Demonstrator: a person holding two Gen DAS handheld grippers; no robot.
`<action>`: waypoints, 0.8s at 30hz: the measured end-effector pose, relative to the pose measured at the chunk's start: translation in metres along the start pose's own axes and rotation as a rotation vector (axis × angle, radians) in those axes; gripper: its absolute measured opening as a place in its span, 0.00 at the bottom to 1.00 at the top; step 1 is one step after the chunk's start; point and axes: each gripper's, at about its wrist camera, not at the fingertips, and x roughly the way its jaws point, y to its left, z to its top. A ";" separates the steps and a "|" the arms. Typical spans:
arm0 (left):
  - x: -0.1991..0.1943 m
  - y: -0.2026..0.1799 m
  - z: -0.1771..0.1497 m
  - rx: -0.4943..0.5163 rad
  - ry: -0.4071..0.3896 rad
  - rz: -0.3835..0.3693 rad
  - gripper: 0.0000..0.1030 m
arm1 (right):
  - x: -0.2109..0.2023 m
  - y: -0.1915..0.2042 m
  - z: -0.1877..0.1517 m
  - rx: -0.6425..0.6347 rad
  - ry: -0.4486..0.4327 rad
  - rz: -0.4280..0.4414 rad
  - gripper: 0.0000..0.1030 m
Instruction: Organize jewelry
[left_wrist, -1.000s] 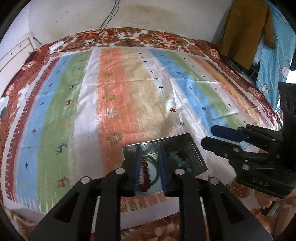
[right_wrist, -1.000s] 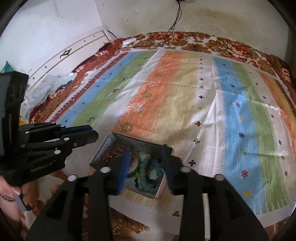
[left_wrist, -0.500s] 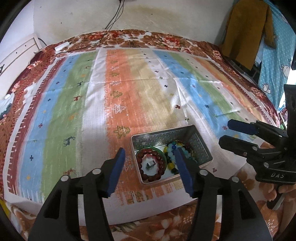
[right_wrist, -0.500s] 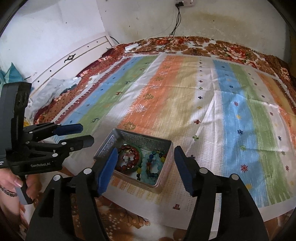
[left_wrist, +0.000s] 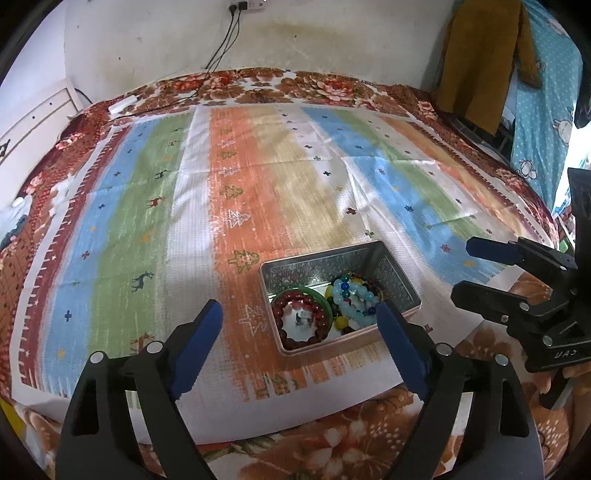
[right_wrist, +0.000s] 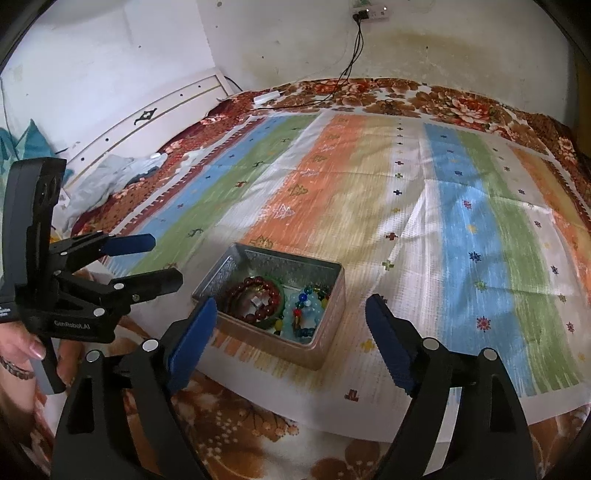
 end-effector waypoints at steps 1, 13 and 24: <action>-0.001 0.001 -0.001 -0.010 0.001 -0.002 0.82 | -0.001 0.000 -0.001 -0.002 -0.002 0.004 0.83; -0.015 -0.004 -0.016 0.021 -0.047 0.027 0.94 | -0.018 0.004 -0.017 0.000 -0.051 0.001 0.90; -0.029 -0.024 -0.027 0.119 -0.153 0.096 0.94 | -0.026 0.010 -0.029 -0.024 -0.071 0.006 0.90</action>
